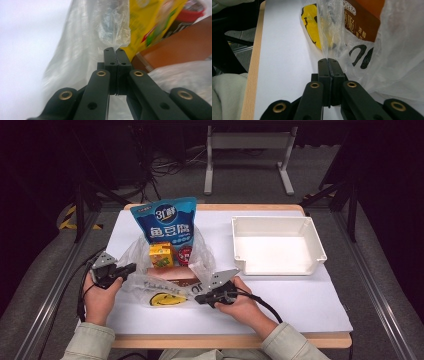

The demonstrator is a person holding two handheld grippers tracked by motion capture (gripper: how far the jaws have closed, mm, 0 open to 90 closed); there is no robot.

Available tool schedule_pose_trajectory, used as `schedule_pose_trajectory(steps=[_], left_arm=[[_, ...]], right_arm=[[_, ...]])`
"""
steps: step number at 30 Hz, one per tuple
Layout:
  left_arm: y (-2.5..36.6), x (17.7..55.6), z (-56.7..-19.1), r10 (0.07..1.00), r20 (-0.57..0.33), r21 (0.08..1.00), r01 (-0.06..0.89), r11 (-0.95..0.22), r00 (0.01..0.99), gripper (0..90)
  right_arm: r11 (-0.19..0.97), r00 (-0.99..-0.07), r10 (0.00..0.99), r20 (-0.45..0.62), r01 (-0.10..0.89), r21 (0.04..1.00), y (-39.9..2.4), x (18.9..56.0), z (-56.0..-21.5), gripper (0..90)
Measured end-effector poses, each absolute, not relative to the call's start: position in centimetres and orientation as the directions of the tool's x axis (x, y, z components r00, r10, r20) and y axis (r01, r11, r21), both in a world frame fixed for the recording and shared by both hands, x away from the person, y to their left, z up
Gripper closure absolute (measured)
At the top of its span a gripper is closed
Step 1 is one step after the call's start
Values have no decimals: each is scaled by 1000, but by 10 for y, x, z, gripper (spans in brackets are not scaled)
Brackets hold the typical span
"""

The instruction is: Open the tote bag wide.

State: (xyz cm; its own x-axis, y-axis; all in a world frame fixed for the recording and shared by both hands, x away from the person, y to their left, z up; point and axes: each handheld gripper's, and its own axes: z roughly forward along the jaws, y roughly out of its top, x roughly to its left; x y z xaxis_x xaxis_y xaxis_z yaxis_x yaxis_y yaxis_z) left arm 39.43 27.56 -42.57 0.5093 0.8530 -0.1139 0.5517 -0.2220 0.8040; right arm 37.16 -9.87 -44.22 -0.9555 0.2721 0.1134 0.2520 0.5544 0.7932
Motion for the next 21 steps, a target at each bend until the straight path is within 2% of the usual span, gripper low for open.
schedule_pose_trajectory(steps=[15, 21], left_arm=[[291, 406, -447, 891, -88, 767, 601, -224, 445, 898], [294, 410, -455, 893, -109, 757, 619, -209, 436, 898]], right_arm=[[597, -958, 251, 140, 267, 756, -110, 370, -446, 900], [605, -958, 248, 143, 269, 749, -110, 370, -448, 900]])
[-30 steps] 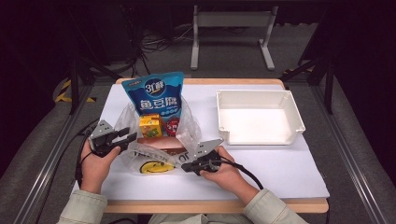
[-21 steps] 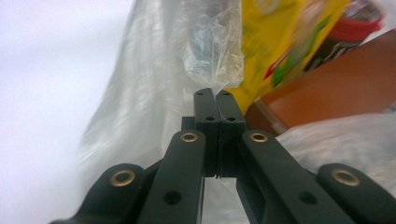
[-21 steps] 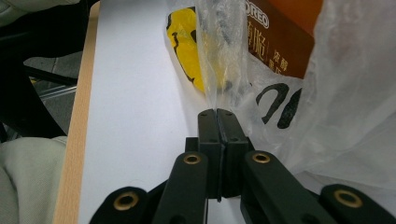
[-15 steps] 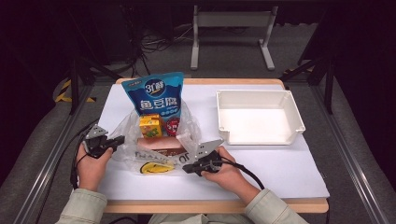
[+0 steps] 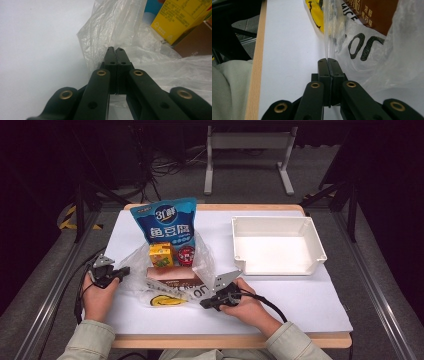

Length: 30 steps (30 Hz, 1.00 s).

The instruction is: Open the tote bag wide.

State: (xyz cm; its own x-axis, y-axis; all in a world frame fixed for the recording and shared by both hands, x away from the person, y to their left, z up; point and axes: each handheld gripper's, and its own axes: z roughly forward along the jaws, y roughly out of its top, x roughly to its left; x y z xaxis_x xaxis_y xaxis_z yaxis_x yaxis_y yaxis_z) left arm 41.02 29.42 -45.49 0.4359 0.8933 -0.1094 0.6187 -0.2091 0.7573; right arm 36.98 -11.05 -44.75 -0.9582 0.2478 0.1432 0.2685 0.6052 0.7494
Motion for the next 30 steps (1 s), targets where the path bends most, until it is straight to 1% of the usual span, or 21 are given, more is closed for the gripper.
schedule_pose_trajectory(steps=[5, 6, 7, 8, 9, 11, 13, 16, 18, 22, 26, 27, 29, 30], left_arm=[[291, 409, -456, 888, -97, 760, 610, -227, 450, 898], [292, 408, -456, 885, -120, 766, 609, -206, 450, 898], [292, 408, -456, 885, -120, 766, 609, -206, 450, 898], [292, 407, -456, 881, -135, 769, 608, -195, 453, 897], [292, 407, -456, 881, -135, 769, 608, -195, 453, 897], [292, 406, -455, 877, -147, 771, 608, -187, 457, 897], [293, 407, -454, 873, -140, 774, 602, -197, 467, 897], [293, 406, -454, 873, -146, 777, 600, -191, 466, 897], [293, 406, -454, 873, -148, 778, 600, -187, 464, 897], [292, 406, -453, 870, -149, 783, 594, -187, 470, 897], [292, 406, -452, 869, -148, 784, 591, -188, 473, 897], [292, 406, -452, 869, -150, 784, 592, -185, 471, 897], [292, 406, -452, 868, -150, 786, 590, -186, 473, 897], [292, 406, -452, 868, -149, 786, 589, -187, 474, 897]], right_arm=[[593, -956, 253, 150, 275, 757, -111, 370, -444, 879], [576, -955, 253, 157, 279, 768, -111, 370, -441, 833], [576, -955, 253, 157, 279, 768, -111, 370, -441, 833], [567, -957, 249, 150, 270, 779, -110, 368, -436, 802], [567, -957, 249, 150, 270, 779, -110, 368, -436, 802], [547, -958, 246, 149, 264, 795, -109, 367, -430, 763], [526, -959, 244, 143, 255, 811, -107, 365, -424, 734], [490, -963, 242, 115, 224, 843, -108, 362, -407, 713], [479, -963, 245, 108, 217, 851, -109, 362, -403, 709], [406, -956, 284, 78, 193, 893, -114, 364, -381, 700], [366, -944, 322, 65, 187, 912, -116, 369, -371, 667], [351, -935, 352, 45, 176, 920, -118, 373, -366, 629], [329, -924, 380, 37, 173, 928, -118, 377, -362, 577], [329, -924, 380, 37, 173, 928, -118, 377, -362, 577]])
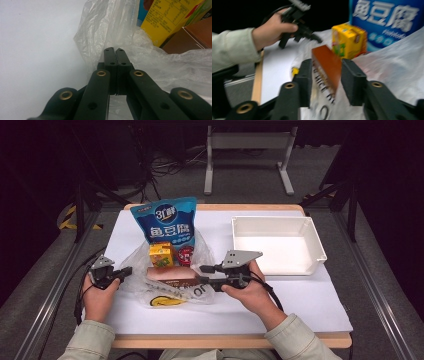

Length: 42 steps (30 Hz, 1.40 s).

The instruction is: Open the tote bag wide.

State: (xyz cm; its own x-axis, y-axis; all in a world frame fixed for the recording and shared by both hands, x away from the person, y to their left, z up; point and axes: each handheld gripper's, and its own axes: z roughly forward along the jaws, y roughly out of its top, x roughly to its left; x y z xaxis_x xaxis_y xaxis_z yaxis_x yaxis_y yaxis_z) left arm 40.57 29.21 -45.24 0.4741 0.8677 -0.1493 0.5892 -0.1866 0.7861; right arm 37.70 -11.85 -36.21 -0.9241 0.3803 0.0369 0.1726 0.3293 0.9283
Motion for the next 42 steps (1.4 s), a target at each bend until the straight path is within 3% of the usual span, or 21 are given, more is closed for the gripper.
schedule_pose_trajectory(steps=[1, 2, 9, 18, 24, 26, 28, 29, 30, 31, 33, 42], left_arm=[[292, 406, -452, 866, -146, 787, 587, -191, 478, 896], [292, 406, -452, 865, -147, 786, 588, -191, 479, 896], [291, 405, -452, 861, -143, 793, 577, -195, 487, 896], [291, 404, -450, 853, -140, 806, 558, -198, 503, 896], [291, 404, -449, 853, -132, 813, 548, -199, 506, 896], [291, 404, -449, 851, -129, 813, 545, -203, 509, 896], [291, 404, -450, 847, -126, 813, 543, -209, 516, 897], [291, 404, -450, 847, -126, 813, 543, -209, 516, 896], [291, 404, -450, 846, -130, 813, 544, -207, 517, 896], [292, 404, -450, 846, -130, 814, 544, -207, 517, 896], [291, 404, -450, 847, -128, 816, 540, -205, 516, 896], [288, 404, -449, 843, -126, 822, 531, -206, 522, 896]], right_arm=[[319, -918, 395, 38, 176, 931, -119, 379, -361, 546], [297, -903, 429, 24, 167, 940, -119, 384, -360, 460], [244, -864, 503, 23, 167, 955, -118, 402, -358, 338], [225, -815, 578, 35, 200, 953, -110, 428, -363, 289], [283, -792, 611, -16, 200, 938, -94, 439, -371, 276], [319, -790, 612, -43, 197, 927, -91, 441, -374, 337], [353, -781, 622, -62, 208, 912, -90, 443, -377, 487], [353, -781, 622, -62, 208, 912, -90, 443, -377, 487], [373, -774, 629, -74, 217, 902, -91, 444, -378, 574], [419, -764, 636, -106, 227, 879, -94, 444, -381, 752], [440, -754, 646, -120, 239, 866, -98, 445, -384, 847], [501, -715, 677, -172, 277, 820, -109, 446, -395, 887]])
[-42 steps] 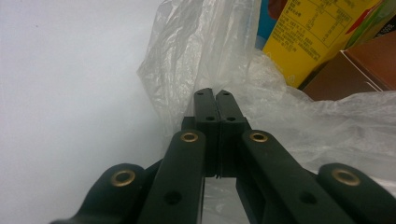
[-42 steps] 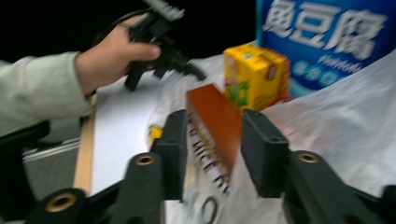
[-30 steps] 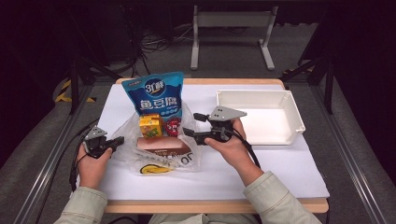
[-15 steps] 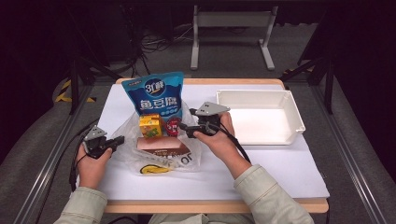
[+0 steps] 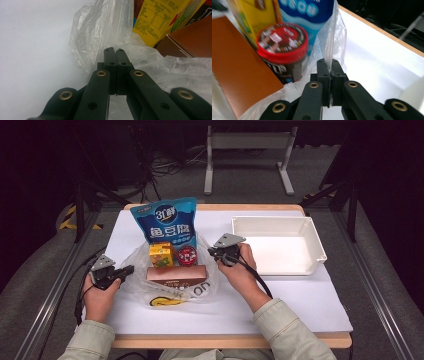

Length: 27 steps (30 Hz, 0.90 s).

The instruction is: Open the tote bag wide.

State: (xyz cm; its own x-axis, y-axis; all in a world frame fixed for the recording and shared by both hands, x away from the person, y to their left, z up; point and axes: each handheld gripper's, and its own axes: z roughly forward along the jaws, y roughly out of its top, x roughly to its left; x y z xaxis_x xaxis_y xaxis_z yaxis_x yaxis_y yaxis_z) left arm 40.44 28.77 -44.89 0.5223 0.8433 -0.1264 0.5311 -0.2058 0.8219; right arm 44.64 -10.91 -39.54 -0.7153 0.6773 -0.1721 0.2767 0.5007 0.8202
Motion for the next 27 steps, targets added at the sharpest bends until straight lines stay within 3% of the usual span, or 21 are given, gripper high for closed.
schedule_pose_trajectory(steps=[13, 23, 26, 27], left_arm=[[288, 407, -455, 859, -129, 778, 588, -223, 496, 897], [287, 410, -457, 868, -120, 745, 621, -243, 483, 891], [286, 408, -456, 861, -105, 761, 597, -252, 497, 817], [286, 405, -454, 859, -94, 778, 576, -253, 504, 748]], right_arm=[[619, -700, 662, -268, 308, 723, -102, 438, -428, 887], [620, -712, 658, -245, 328, 712, -100, 433, -448, 880], [607, -716, 662, -222, 338, 719, -102, 434, -448, 866], [605, -717, 661, -219, 337, 722, -103, 435, -448, 838]])
